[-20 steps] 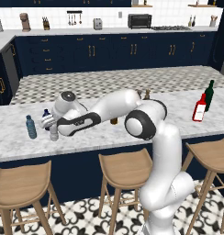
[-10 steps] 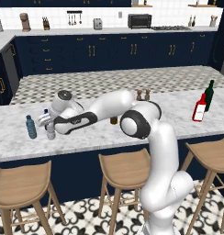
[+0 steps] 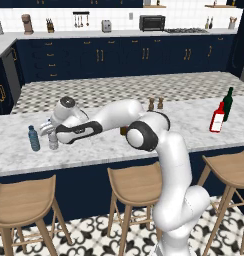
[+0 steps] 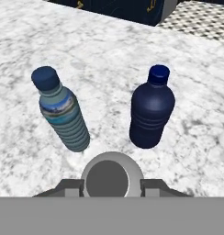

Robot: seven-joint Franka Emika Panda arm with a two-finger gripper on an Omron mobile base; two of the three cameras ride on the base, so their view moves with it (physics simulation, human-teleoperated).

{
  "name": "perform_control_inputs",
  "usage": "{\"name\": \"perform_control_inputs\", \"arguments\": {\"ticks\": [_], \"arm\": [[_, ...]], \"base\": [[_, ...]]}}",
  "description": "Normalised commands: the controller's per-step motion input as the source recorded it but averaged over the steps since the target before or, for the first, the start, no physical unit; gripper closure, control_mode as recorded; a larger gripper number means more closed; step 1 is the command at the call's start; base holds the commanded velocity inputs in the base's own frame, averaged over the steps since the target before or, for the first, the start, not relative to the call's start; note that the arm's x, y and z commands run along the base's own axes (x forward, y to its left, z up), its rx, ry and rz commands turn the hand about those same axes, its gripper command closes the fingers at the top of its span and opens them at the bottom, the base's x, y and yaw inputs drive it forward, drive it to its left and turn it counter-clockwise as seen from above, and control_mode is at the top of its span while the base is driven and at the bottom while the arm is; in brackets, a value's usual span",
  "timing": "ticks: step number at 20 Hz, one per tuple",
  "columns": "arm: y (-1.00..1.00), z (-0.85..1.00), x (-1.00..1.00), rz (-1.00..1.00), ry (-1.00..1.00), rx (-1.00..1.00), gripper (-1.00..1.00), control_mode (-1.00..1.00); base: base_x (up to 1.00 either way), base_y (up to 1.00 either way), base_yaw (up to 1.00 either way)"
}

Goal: Move the plastic bottles in the middle to the plastics group, and the glass bottles in the middle to the glass group.

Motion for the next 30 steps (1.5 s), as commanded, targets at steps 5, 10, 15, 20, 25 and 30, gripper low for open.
{"name": "perform_control_inputs", "arguments": {"ticks": [5, 10, 15, 20, 25, 30], "arm": [[0.08, -0.13, 0.04, 0.00, 0.00, 0.00, 1.00, -1.00], [0.04, -0.20, 0.00, 0.00, 0.00, 0.00, 1.00, -1.00], [0.00, -0.25, 0.00, 0.00, 0.00, 0.00, 1.00, -1.00], [0.00, -0.17, 0.07, 0.00, 0.00, 0.00, 1.00, -1.00], [0.00, 0.00, 0.25, 0.00, 0.01, 0.00, 1.00, -1.00], [0.00, 0.00, 0.00, 0.00, 0.00, 0.00, 1.00, -1.00]], "base": [[0.00, 0.00, 0.00], [0.00, 0.00, 0.00], [0.00, 0.00, 0.00], [0.00, 0.00, 0.00], [0.00, 0.00, 0.00], [0.00, 0.00, 0.00]]}}
